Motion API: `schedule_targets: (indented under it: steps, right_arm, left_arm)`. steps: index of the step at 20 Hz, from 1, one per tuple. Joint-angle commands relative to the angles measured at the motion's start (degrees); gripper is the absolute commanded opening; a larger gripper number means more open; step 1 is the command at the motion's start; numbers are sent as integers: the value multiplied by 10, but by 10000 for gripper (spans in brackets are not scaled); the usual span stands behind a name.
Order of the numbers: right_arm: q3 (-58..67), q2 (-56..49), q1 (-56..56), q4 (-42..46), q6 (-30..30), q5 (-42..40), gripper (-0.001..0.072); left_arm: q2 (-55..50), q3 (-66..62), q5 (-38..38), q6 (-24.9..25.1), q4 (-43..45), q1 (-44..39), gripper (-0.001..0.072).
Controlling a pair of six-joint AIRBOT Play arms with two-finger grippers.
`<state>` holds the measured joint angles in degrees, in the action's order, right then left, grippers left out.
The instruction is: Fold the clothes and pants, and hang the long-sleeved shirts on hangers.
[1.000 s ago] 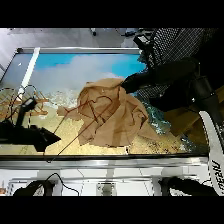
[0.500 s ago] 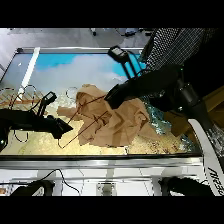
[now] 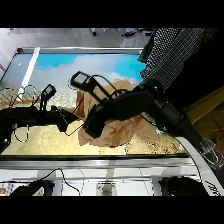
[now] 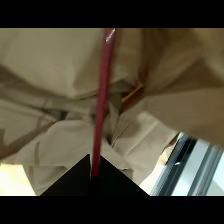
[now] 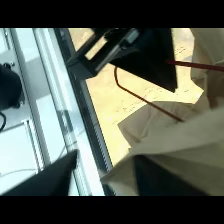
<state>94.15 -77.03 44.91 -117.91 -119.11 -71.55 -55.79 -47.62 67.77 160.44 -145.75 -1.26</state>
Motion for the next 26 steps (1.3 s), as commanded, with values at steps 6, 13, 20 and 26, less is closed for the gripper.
schedule_targets:
  steps: [6,13,20,26]
  right_arm:
    - [26,110,2,354,-171,85,403]
    - [26,32,-111,205,-285,59,365]
    - [26,-69,-109,155,-311,39,367]
    - [39,-75,-109,161,-253,42,29]
  left_arm:
    - [0,0,19,42,-19,-17,24]
    - [0,0,51,51,-33,-17,23]
    - [0,0,57,57,-35,-17,23]
    - [0,0,57,61,-33,-17,25]
